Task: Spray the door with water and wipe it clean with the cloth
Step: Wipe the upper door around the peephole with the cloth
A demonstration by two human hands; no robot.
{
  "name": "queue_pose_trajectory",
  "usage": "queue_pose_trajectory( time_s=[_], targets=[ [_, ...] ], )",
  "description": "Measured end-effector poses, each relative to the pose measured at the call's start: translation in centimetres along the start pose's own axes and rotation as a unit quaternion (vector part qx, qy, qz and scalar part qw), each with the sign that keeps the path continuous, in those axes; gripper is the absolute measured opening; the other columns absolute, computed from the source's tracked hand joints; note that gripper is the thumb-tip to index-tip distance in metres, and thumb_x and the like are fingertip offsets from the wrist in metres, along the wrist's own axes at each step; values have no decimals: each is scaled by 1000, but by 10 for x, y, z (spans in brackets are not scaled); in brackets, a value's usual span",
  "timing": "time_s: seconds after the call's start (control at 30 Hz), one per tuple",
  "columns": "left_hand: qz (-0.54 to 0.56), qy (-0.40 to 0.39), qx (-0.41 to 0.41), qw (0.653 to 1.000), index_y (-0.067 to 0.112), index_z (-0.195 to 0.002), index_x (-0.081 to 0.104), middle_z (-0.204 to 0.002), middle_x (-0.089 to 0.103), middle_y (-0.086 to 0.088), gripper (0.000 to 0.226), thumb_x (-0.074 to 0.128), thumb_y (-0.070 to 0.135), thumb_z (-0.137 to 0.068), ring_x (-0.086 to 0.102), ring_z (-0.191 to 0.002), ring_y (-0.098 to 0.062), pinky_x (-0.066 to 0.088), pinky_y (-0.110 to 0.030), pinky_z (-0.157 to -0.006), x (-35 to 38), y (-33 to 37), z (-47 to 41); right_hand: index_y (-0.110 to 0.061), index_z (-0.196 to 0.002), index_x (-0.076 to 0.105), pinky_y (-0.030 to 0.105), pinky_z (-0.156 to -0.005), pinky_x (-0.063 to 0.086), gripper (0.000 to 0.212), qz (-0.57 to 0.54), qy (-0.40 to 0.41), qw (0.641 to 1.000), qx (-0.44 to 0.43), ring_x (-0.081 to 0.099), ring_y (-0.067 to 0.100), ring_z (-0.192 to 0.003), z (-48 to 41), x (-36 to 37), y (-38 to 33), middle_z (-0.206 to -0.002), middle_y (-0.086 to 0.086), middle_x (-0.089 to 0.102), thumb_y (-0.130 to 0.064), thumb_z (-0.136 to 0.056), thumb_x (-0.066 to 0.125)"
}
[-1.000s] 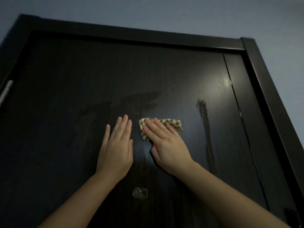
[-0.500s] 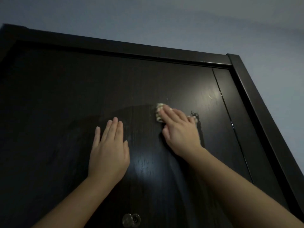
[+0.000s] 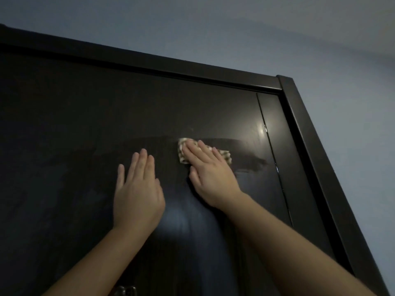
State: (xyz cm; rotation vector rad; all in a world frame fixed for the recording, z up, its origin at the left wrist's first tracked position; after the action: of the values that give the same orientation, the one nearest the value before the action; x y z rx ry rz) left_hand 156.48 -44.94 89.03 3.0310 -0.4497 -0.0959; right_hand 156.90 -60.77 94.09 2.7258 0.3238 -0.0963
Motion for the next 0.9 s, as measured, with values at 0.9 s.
queue_pose_trajectory(
  time_s=[0.9],
  targets=[
    [18, 22, -18, 999, 16, -152, 15, -160, 3, 1, 55, 28, 28, -100, -4, -146, -10, -2, -37, -120, 11, 0, 3, -18, -132, 57, 44, -115, 26, 54, -93, 75, 990, 81, 41, 26, -136, 35, -1, 30, -143, 0, 49, -6, -84, 37]
  ],
)
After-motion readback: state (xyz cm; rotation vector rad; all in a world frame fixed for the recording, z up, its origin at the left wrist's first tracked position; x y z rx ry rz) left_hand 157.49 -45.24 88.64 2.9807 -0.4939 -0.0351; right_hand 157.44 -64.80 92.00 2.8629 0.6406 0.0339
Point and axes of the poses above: each hand's wrist, its own z-axis away from the middle knuckle, its own x-axis out of the palm, y = z × x, the point moved 2 cm from there along -z, towards the middle knuckle
